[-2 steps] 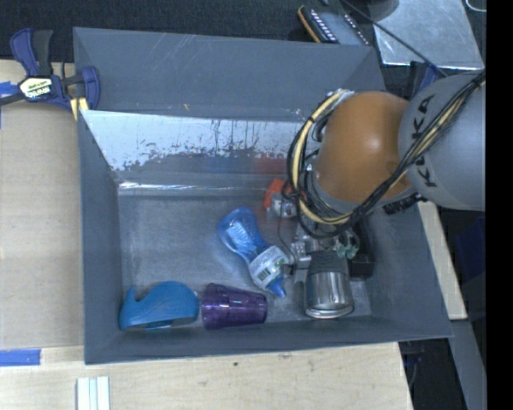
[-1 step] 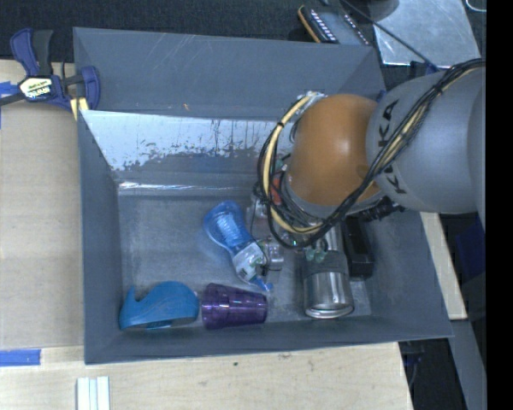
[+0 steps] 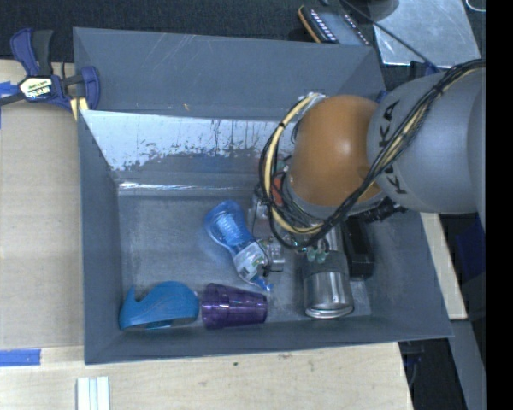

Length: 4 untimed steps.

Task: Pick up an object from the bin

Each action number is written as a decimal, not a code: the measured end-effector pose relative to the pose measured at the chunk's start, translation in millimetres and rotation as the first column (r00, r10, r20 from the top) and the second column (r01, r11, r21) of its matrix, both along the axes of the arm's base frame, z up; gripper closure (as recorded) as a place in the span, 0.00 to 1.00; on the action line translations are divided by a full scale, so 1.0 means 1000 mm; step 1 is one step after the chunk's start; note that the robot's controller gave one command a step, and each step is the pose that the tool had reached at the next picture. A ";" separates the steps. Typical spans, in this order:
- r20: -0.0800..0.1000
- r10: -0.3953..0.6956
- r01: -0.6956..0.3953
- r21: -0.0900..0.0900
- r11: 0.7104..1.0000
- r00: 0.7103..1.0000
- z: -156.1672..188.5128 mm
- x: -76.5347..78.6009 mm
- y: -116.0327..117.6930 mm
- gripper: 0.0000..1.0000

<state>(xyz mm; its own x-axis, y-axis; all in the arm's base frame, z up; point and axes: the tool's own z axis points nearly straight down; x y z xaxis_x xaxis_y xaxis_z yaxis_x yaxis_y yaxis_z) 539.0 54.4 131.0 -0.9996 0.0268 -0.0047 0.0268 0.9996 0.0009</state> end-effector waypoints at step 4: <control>0.004 0.179 -0.179 -0.001 0.984 0.984 -0.058 0.059 0.006 1.00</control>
Offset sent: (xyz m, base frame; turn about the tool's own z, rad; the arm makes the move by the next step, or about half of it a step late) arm 0.0000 0.0000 0.0000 0.0000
